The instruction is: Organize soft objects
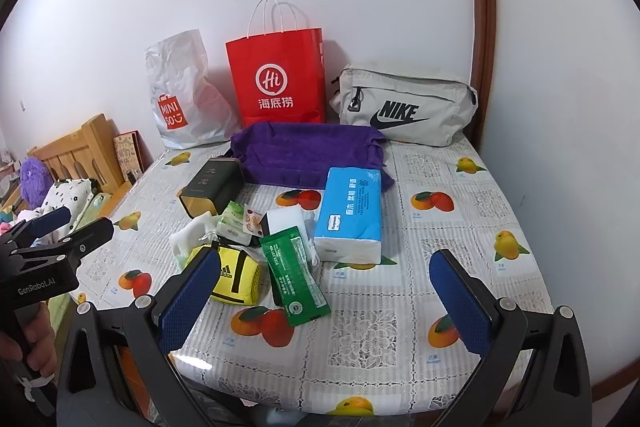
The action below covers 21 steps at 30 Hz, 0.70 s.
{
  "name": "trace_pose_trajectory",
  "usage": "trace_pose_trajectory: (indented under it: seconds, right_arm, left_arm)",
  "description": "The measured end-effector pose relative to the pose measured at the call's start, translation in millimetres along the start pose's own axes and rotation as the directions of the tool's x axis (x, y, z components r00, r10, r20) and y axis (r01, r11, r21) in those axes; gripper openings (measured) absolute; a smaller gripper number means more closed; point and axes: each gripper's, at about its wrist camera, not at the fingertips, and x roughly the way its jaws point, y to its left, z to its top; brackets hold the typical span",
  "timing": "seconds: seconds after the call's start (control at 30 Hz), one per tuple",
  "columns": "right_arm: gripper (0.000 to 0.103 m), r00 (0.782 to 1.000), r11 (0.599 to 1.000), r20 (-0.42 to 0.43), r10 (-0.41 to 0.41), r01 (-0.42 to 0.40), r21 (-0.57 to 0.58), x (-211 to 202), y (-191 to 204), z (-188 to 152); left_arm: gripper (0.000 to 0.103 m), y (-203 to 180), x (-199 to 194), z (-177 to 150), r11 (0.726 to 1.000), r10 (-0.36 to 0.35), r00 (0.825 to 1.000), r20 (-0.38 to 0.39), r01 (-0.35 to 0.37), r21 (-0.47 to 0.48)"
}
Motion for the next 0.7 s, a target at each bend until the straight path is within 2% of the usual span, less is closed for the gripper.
trace_pose_trajectory:
  seconds: [0.7]
  right_arm:
    - [0.103,1.000,1.000,0.009,0.000,0.000,0.008,-4.0,-1.9,-0.8]
  left_arm:
    - [0.103,-1.6,-6.3,2.1,1.000,0.002,1.000,0.005,-0.002,0.002]
